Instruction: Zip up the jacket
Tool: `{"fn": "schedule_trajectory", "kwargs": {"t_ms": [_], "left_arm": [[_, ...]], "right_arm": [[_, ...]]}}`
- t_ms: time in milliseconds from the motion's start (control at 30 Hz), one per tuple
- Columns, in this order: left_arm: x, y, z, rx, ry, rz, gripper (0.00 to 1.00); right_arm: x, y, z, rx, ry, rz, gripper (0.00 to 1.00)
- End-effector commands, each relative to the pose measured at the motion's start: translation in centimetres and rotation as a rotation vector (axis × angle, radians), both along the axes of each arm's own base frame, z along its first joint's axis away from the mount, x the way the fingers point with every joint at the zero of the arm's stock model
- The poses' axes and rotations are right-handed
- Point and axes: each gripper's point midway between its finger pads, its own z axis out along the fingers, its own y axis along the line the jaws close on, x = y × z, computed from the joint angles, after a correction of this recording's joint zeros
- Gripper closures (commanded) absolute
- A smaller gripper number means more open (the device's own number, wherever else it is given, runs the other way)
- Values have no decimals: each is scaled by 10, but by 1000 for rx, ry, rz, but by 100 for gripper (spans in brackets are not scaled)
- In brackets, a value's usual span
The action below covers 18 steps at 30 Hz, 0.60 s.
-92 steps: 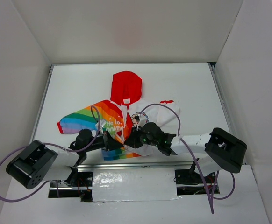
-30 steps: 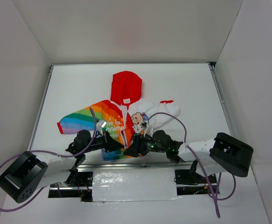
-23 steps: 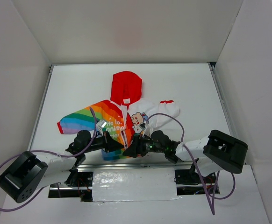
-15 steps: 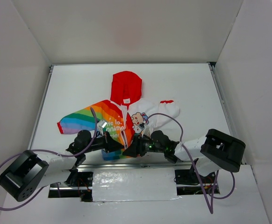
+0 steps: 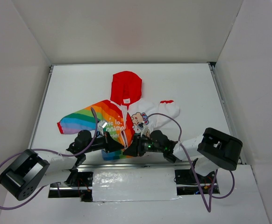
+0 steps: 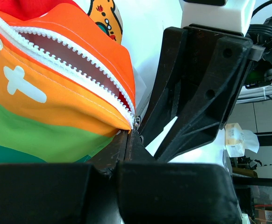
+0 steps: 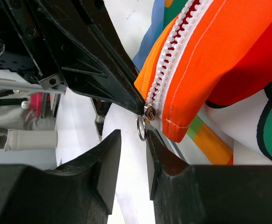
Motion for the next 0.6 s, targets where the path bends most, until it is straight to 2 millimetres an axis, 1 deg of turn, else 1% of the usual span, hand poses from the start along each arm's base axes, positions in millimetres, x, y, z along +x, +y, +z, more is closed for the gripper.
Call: {"fn": "schedule_trajectory", "kwargs": {"t_ms": [0,100,167,200,333,400,533,567], "left_arm": [[-12,4,-6,-5,-30,-25,100],[-14,4,-6,-5,-30,-28,100],[-13,4,-6,-3,-29,-27,100],[-14,4,-6,-3,-30,-28,100],[-14,4,-6,-4,-30,-30,100],[-14,4,-6,-2,-30,-30,100],[-14,4,-6,-3,-31,-30,100],[-14,4,-6,-3,-31,-29,100]], "right_arm": [[5,12,20,66,-39,0,66],[7,13,18,66,-32,-6,68],[7,14,16,62,-25,-9,72],[9,14,17,64,-25,-17,77],[11,15,16,63,-19,-28,79],[11,14,17,64,-20,-34,82],[14,13,18,61,-16,-52,86],[14,13,19,63,-18,-55,88]]}}
